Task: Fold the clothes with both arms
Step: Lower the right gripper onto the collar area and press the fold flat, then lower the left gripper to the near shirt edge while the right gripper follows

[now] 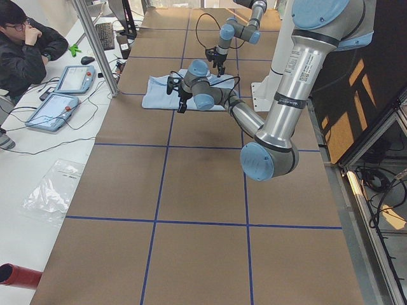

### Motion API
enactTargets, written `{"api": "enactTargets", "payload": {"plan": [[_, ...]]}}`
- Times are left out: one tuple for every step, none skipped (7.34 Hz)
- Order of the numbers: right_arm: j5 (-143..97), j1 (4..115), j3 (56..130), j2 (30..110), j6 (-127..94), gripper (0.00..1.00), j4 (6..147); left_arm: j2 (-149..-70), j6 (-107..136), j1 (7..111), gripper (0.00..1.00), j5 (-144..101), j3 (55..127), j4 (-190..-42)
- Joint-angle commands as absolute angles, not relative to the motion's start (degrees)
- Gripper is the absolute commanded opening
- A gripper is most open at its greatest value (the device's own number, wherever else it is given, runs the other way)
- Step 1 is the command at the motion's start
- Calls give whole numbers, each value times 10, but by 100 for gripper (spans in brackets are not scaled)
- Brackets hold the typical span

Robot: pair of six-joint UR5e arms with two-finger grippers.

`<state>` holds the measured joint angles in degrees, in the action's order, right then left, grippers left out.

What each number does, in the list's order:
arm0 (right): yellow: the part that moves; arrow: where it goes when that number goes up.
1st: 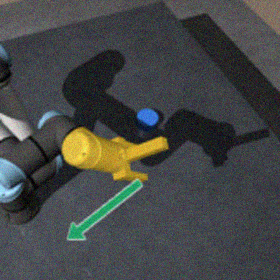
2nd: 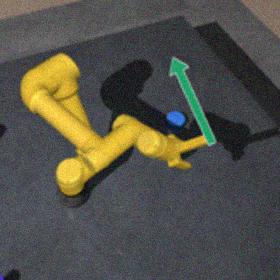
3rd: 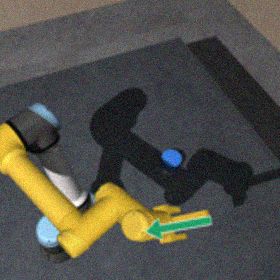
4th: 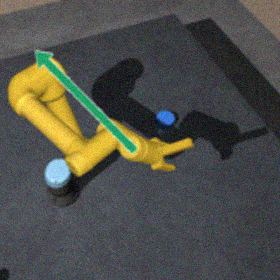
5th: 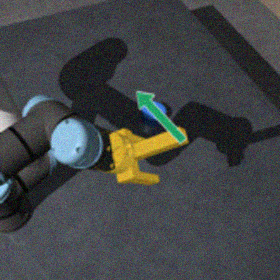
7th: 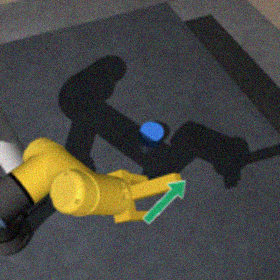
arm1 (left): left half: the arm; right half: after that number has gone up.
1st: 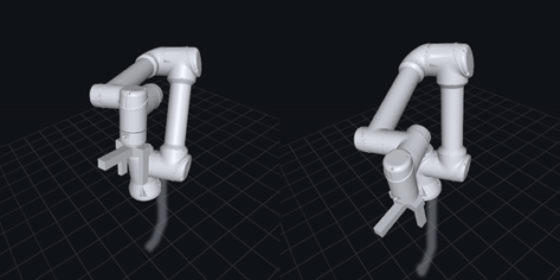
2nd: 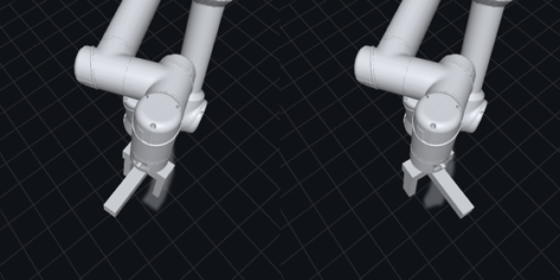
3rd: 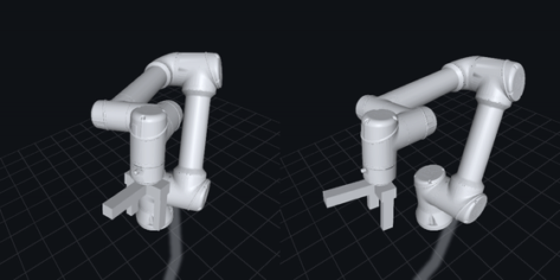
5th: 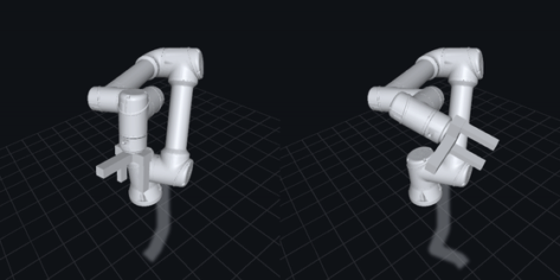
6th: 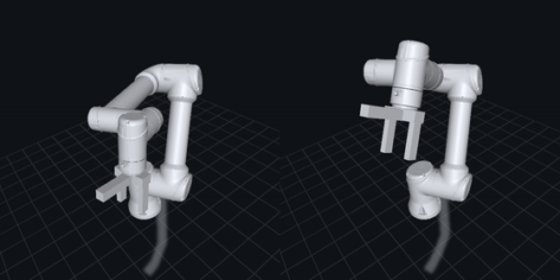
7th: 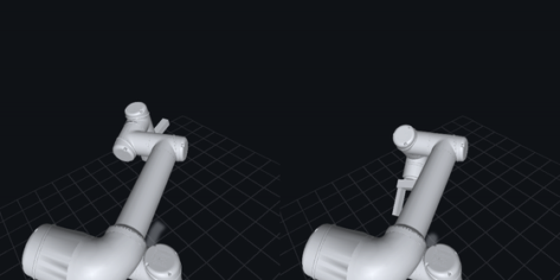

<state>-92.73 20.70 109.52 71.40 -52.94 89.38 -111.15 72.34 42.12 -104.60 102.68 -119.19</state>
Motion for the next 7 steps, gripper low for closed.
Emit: {"api": "enactTargets", "payload": {"plan": [[-925,209,1145,801,-524,100,889,-1116,726,417,100,-1045,1027,-1191],[-925,211,1160,814,-523,100,888,-1116,726,417,100,-1045,1026,-1191],[-927,220,1162,803,-523,100,885,-1116,726,417,100,-1046,1027,-1191],[-922,226,1156,765,-522,100,885,-1116,724,417,100,-1046,1026,-1191],[-925,241,1140,716,-519,100,885,-1116,722,417,100,-1047,1025,-1192],[-925,249,1139,692,-519,100,885,-1116,722,417,100,-1047,1025,-1191],[-935,253,1143,685,-520,100,884,-1116,724,416,100,-1048,1024,-1189]]}}
